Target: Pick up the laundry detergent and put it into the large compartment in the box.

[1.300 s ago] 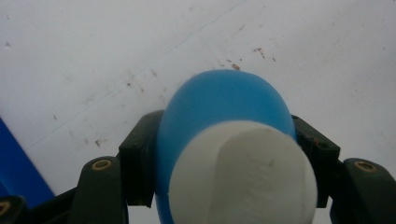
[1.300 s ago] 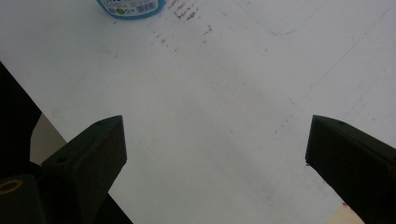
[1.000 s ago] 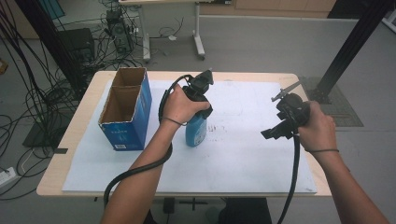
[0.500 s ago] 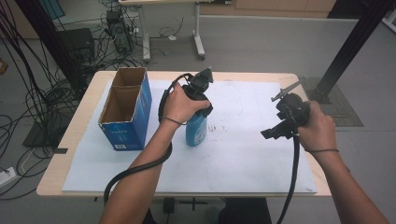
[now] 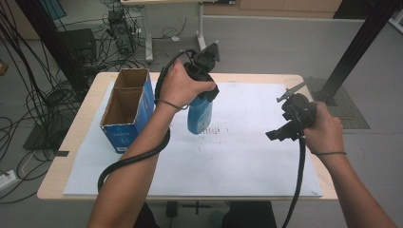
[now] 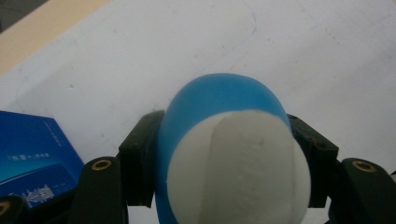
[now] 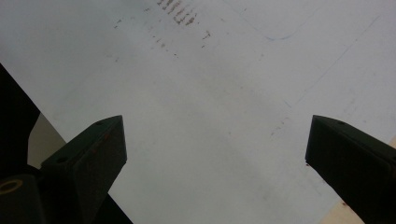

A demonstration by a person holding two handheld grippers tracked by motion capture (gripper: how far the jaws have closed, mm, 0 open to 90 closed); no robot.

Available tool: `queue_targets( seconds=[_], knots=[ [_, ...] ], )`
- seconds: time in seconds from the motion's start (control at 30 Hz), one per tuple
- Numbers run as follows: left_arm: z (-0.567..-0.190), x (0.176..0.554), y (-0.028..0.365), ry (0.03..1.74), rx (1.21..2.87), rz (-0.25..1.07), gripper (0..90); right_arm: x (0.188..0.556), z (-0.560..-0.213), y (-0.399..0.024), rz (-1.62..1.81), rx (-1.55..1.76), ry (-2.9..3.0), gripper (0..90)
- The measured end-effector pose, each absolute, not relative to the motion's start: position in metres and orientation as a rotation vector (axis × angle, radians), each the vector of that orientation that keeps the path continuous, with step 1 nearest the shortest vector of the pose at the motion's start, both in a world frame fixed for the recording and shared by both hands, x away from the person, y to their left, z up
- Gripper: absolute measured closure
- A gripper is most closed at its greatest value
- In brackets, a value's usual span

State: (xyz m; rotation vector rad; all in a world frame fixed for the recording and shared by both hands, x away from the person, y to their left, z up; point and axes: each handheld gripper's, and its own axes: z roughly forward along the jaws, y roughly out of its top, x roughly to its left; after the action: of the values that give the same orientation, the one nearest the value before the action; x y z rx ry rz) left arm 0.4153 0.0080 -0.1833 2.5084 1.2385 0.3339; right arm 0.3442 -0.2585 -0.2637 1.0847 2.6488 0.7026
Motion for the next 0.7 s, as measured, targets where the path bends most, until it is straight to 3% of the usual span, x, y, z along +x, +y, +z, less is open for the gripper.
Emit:
queue_targets(
  seconds=[0.7],
  knots=[
    [-0.091,0.407,0.01,1.172,2.476,0.355,37.5,0.343,-0.266,-0.248,0.711,1.06,2.66,5.4]
  ],
)
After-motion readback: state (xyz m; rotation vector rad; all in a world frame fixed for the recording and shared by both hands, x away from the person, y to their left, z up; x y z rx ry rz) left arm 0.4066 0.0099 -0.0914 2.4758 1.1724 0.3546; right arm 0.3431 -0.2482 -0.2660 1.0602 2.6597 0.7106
